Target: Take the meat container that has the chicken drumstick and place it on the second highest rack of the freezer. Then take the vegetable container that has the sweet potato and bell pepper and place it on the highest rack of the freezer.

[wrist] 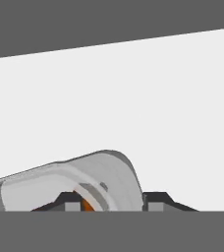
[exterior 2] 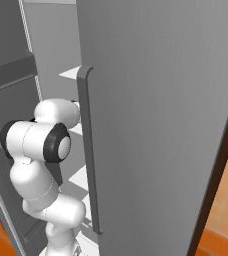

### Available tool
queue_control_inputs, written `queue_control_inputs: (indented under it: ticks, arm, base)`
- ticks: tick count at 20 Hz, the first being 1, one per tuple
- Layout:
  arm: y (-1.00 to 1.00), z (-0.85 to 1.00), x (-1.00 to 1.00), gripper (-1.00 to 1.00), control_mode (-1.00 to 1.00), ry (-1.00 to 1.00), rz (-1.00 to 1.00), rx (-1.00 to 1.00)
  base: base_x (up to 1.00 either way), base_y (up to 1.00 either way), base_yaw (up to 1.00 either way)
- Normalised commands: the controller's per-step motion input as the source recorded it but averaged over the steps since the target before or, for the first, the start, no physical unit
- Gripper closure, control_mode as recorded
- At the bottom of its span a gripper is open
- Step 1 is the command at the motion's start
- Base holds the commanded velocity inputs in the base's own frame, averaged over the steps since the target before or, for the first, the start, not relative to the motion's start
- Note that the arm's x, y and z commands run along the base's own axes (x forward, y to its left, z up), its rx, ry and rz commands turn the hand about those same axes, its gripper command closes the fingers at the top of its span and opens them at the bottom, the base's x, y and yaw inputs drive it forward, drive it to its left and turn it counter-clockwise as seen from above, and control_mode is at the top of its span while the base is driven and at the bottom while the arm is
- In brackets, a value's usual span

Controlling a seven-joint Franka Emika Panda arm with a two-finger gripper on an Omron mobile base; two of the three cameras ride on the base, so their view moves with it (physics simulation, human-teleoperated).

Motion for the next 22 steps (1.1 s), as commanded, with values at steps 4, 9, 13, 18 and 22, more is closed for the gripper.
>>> queue_control_inputs:
  ticks: [4,9,13,18,22]
  arm:
    - [0.0,0.0,0.0,-1.0,-1.0,0.0,0.0,0.0]
    - [0.07,-0.03,-0.24,-1.0,-1.0,-0.11,0.0,0.0]
    - [0.21,-0.06,-0.57,-1.0,-1.0,-0.32,0.0,0.0]
    - [0.03,0.43,-0.45,-1.0,-1.0,-0.21,0.0,0.03]
    - [0.0,0.74,-0.58,-1.0,-1.0,0.0,0.0,0.01]
  base:
    - [0.0,0.0,0.0]
    - [0.0,0.0,0.0]
    - [0.0,0.0,0.0]
    - [0.0,0.0,0.0]
    - [0.0,0.0,0.0]
